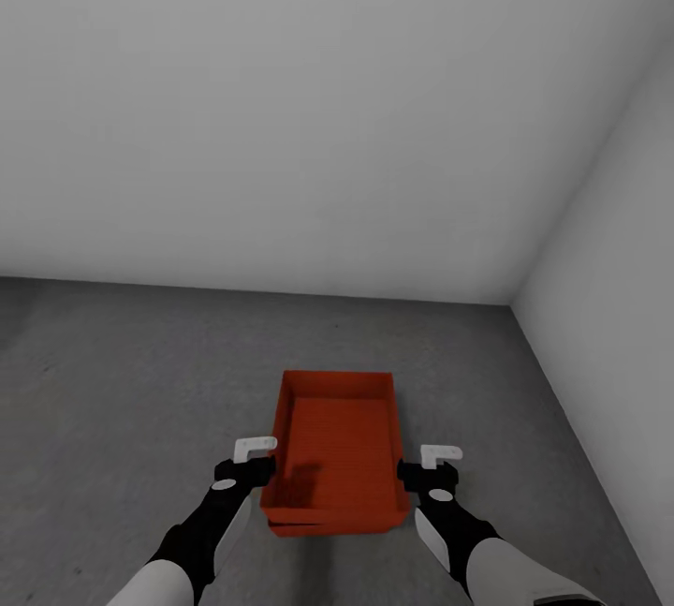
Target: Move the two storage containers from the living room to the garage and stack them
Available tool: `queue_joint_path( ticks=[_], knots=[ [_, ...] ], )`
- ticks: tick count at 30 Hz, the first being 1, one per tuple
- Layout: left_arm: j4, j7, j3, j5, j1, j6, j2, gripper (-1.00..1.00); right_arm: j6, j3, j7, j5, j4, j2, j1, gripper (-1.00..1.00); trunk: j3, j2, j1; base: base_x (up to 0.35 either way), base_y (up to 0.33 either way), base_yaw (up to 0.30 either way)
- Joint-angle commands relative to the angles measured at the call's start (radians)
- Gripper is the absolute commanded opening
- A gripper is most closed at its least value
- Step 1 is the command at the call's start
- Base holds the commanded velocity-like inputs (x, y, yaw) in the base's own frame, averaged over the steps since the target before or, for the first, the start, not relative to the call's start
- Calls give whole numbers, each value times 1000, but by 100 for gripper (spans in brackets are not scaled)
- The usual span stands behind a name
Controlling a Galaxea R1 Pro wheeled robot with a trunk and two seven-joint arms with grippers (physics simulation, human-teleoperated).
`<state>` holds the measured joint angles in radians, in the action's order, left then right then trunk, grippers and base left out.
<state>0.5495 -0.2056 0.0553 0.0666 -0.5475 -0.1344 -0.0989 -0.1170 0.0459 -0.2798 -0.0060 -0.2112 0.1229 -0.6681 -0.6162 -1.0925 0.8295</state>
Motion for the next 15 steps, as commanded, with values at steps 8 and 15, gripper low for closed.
queue_joint_path(
  ticks=[8, 15],
  knots=[
    [8, -3, 6, 7, 0, -5, 3, 100, -3, 6, -6, 1, 1, 3, -1, 100, -1, 0, 0, 0, 0, 0],
    [5, -6, 7, 7, 0, -8, 3, 100, -3, 6, -6, -5, 1, 2, -1, 100, -1, 0, 0, -83, 2, 0]
  ],
)
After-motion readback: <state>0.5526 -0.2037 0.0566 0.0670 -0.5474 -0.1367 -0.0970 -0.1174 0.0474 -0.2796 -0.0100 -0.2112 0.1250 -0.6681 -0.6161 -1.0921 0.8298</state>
